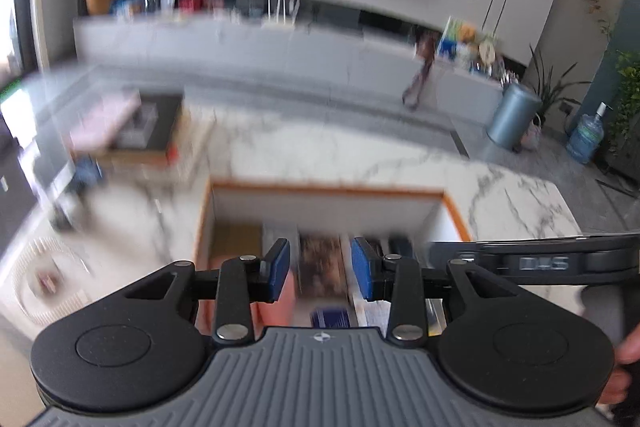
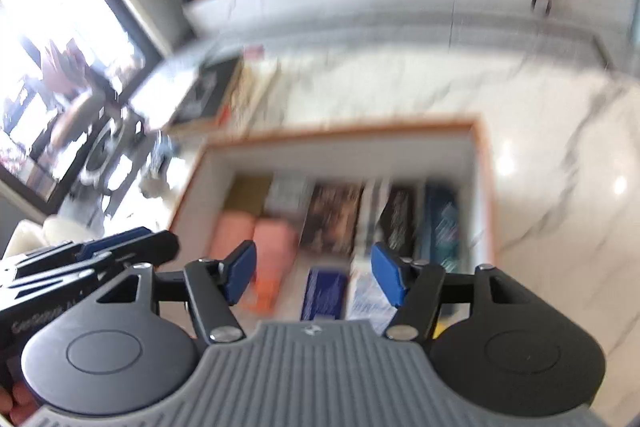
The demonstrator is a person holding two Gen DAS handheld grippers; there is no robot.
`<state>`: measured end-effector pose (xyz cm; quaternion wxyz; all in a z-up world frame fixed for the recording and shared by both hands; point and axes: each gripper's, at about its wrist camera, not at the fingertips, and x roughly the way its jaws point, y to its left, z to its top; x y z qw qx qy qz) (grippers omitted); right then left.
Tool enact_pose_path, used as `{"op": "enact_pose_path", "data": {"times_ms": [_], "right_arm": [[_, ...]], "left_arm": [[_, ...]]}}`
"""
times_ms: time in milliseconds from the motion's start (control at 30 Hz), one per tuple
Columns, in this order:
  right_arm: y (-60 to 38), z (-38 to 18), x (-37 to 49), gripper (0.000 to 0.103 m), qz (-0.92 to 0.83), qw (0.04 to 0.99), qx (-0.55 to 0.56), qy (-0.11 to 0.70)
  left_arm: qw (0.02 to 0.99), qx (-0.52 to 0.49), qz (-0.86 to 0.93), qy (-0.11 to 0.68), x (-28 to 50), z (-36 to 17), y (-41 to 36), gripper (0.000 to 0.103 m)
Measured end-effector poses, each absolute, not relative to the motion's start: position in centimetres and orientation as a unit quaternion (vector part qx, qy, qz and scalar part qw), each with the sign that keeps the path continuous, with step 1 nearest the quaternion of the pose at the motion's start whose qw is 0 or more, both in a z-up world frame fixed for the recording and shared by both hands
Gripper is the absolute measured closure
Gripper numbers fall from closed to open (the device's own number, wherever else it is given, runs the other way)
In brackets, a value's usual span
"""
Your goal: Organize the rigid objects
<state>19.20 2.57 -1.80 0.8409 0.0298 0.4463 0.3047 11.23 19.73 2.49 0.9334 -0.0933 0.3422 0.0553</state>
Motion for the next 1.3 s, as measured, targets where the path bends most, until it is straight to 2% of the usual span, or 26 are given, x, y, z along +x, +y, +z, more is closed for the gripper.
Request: {"op": "enact_pose_path", "data": {"times_ms": [167,200,233,267,333,367,500,733,967,1300], "right_arm": [[-1.3,3.5,16.0,0.023,0.282,0.893,0.022,0.349],[-1.8,4.2,15.2,0.017,0.279,0.9,0.021,0.333],[-2.4,4.9,14.4,0.014,0.277,0.906,0.018,0.32],[-2.8,5.4,13.6,0.01,0.275,0.911,0.015,0.308],[-3.4,6.1,12.2,0.006,0.269,0.92,0.006,0.286],[-3.6,6.3,11.6,0.002,0.266,0.922,0.003,0.28],[-4.4,5.8,9.8,0.002,0.265,0.923,0.013,0.278],[-4.3,3.1,7.9,0.002,0.219,0.928,-0.005,0.301],[-4.6,-0.2,7.9,0.002,0.198,0.907,0.015,0.371],[-4.6,-1.0,6.9,0.002,0.191,0.911,-0.012,0.366]], "left_arm": [[0.955,-0.049,0.073,0.283,9.6,5.6,17.2,0.058],[0.959,-0.04,0.075,0.269,9.1,6.1,16.7,0.052],[0.963,-0.033,0.079,0.257,8.6,6.4,16.3,0.04],[0.966,-0.03,0.081,0.245,8.1,6.7,16.0,0.033],[0.97,-0.033,0.085,0.226,7.1,7.0,15.4,0.02],[0.969,-0.033,0.088,0.227,6.8,7.0,15.2,0.017],[0.962,-0.036,0.115,0.244,5.7,6.2,14.3,0.008],[0.934,-0.039,0.149,0.322,4.6,3.8,13.8,0.007],[0.916,-0.053,0.158,0.366,3.1,1.4,14.5,0.007],[0.908,-0.055,0.144,0.39,3.7,0.0,14.0,0.007]]}}
